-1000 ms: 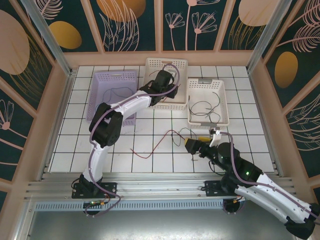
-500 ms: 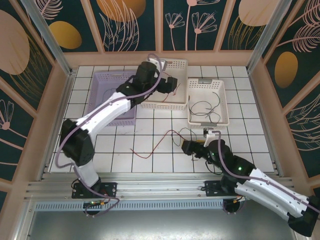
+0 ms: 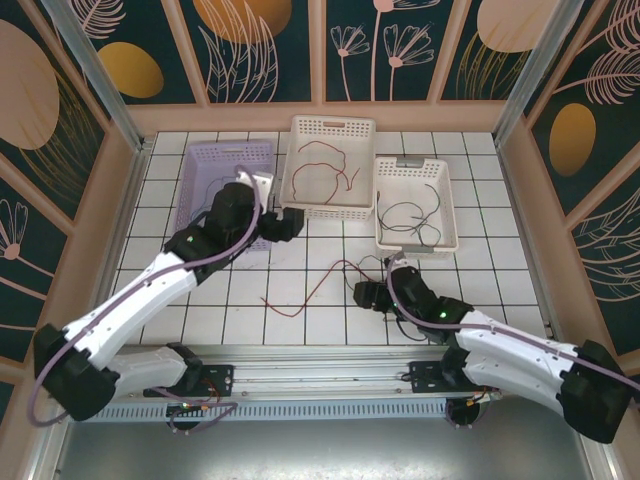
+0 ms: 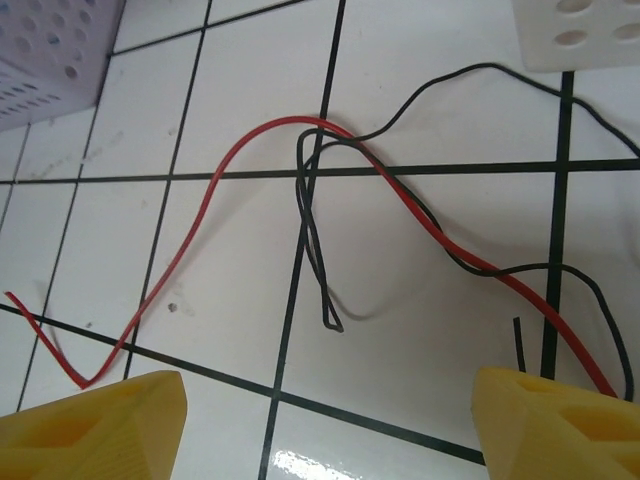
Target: Untangle the cables
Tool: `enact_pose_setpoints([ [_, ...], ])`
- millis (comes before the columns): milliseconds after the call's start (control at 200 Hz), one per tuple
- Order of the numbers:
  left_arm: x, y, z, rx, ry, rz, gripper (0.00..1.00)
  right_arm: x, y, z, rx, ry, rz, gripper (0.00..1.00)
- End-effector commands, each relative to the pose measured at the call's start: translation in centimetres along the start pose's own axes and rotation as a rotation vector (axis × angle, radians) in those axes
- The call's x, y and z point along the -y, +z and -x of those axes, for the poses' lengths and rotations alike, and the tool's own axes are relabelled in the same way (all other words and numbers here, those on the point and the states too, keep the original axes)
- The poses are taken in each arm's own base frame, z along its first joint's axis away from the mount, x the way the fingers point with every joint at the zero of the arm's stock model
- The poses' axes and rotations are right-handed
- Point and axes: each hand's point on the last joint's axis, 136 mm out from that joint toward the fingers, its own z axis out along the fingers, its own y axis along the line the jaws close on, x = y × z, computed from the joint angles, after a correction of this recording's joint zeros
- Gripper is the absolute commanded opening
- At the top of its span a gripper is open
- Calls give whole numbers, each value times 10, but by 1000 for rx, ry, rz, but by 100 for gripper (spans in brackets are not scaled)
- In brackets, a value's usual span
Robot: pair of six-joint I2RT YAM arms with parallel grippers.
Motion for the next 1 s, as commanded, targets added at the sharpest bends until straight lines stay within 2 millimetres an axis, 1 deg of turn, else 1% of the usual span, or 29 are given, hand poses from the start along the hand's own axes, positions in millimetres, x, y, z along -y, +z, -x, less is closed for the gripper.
enact_pose_setpoints([
  [0, -27, -13, -13, 32, 48, 113, 98, -17, 3, 27, 69, -11, 36, 70],
  [55, -35, -16, -19, 48, 54, 137, 99, -14, 9, 29, 61, -3, 26, 66],
  [125, -36, -15, -26, 48, 64, 136, 99, -14, 15, 31, 50, 4, 28, 59],
  [275, -36, -12, -24, 42, 71, 139, 99, -14, 27, 29, 24, 5, 21, 48],
  [420, -34, -11, -31, 27, 74, 122, 98, -15, 39, 25, -4, 7, 22, 37],
  [495, -34, -11, -31, 24, 74, 123, 98, -16, 43, 25, -13, 7, 22, 32],
  [530, -34, -11, -31, 25, 74, 119, 99, -17, 44, 25, -15, 8, 22, 28],
  [636, -35, -11, -32, 24, 78, 122, 99, -20, 44, 29, -5, 6, 31, 21],
  [776, -34, -9, -34, 15, 81, 120, 99, -22, 40, 34, 6, -4, 25, 0],
  [881, -34, -8, -35, 11, 82, 118, 99, -26, 32, 38, 15, -5, 40, 0],
  [996, -34, -8, -36, 8, 82, 117, 98, -36, 14, 51, 57, -6, 67, 0],
])
